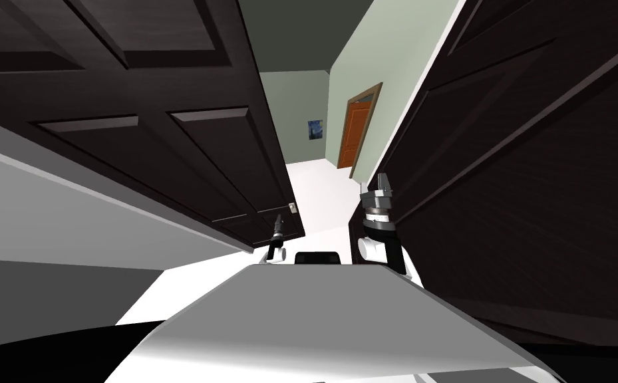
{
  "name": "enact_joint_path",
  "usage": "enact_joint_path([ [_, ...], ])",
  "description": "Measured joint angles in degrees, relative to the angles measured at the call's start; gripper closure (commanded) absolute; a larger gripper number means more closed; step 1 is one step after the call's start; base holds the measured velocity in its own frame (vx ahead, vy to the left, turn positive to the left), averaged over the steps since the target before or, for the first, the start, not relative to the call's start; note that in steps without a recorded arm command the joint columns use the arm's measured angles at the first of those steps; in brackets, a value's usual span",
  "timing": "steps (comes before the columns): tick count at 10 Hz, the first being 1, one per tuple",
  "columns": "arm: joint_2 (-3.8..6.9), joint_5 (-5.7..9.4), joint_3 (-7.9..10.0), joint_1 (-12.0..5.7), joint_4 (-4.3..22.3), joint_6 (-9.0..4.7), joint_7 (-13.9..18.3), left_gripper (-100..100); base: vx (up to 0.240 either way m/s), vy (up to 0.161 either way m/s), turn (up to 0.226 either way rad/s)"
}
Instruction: Pull the door open
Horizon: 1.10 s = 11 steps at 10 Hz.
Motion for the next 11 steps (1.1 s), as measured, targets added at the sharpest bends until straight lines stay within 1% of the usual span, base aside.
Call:
enact_joint_path([
  [2,-2.12,0.50,0.66,0.18,-0.48,0.10,-0.24,-100,0.179,-0.046,-0.007],
  [3,-3.06,0.73,0.94,0.00,0.02,-0.26,-0.21,-100,0.209,-0.081,-0.013],
  [4,-3.87,0.93,1.13,0.38,-0.62,-0.21,-0.16,-100,0.240,-0.026,-0.007],
  [5,-4.95,1.10,1.38,0.03,-0.11,-0.46,-0.29,-100,0.203,-0.016,-0.018],
  [6,-5.79,1.24,1.54,-0.04,0.01,-0.71,-0.40,-100,0.209,-0.014,-0.022],
  [7,-6.60,1.35,1.65,0.17,-0.31,-0.75,-0.48,-100,0.078,-0.009,0.034],
  [8,-6.81,1.32,1.56,0.50,-0.28,-0.98,-0.51,100,-0.034,-0.006,-0.013],
  [11,-6.67,1.32,1.58,0.26,-0.19,-0.62,-0.51,100,-0.019,0.003,-0.011],
])
